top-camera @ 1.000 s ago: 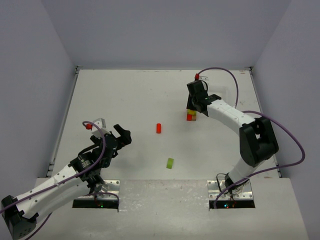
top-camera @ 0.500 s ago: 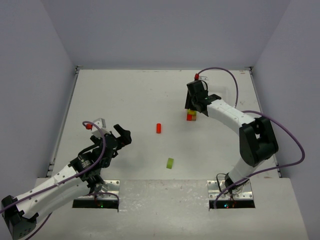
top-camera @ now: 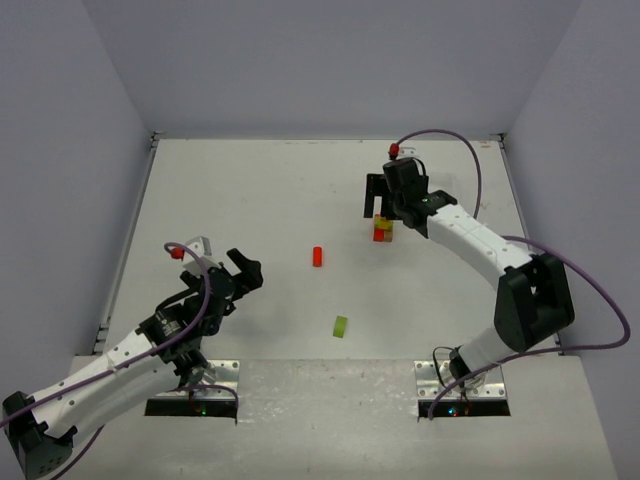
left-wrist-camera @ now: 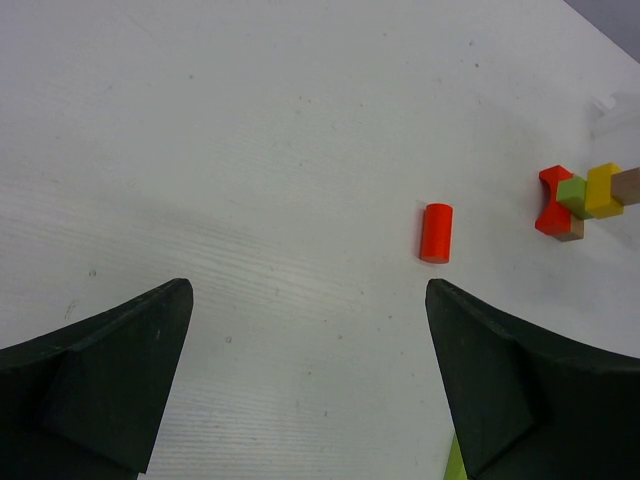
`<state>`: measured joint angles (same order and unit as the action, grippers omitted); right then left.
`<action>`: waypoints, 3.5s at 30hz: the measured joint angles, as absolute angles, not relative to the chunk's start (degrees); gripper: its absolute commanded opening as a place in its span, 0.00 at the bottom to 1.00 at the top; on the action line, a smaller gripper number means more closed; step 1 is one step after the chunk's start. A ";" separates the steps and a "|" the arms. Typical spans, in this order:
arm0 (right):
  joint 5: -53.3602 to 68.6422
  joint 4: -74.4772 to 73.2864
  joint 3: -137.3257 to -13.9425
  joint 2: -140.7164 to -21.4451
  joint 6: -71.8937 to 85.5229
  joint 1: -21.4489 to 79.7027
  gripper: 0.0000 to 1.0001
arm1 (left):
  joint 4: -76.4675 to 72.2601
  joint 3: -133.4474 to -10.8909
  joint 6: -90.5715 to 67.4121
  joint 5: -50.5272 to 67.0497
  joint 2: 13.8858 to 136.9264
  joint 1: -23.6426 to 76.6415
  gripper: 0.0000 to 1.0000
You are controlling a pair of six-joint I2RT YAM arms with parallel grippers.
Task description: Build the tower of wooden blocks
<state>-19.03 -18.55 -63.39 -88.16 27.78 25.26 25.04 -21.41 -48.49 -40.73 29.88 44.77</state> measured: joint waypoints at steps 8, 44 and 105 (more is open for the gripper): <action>-21.80 -21.30 -59.87 -84.64 24.67 25.05 0.99 | 25.06 -21.37 -48.49 -40.69 29.49 44.77 1.00; -24.83 -22.77 -63.21 -93.47 23.18 21.20 0.99 | 25.07 -21.28 -48.51 -40.80 30.01 44.77 1.00; -0.83 -18.00 -64.23 -93.51 23.94 21.12 0.99 | 25.06 -21.28 -48.49 -41.15 30.76 44.77 1.00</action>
<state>-0.83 -18.00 -64.23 -93.51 23.94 21.12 25.06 -21.28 -48.49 -41.15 30.76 44.77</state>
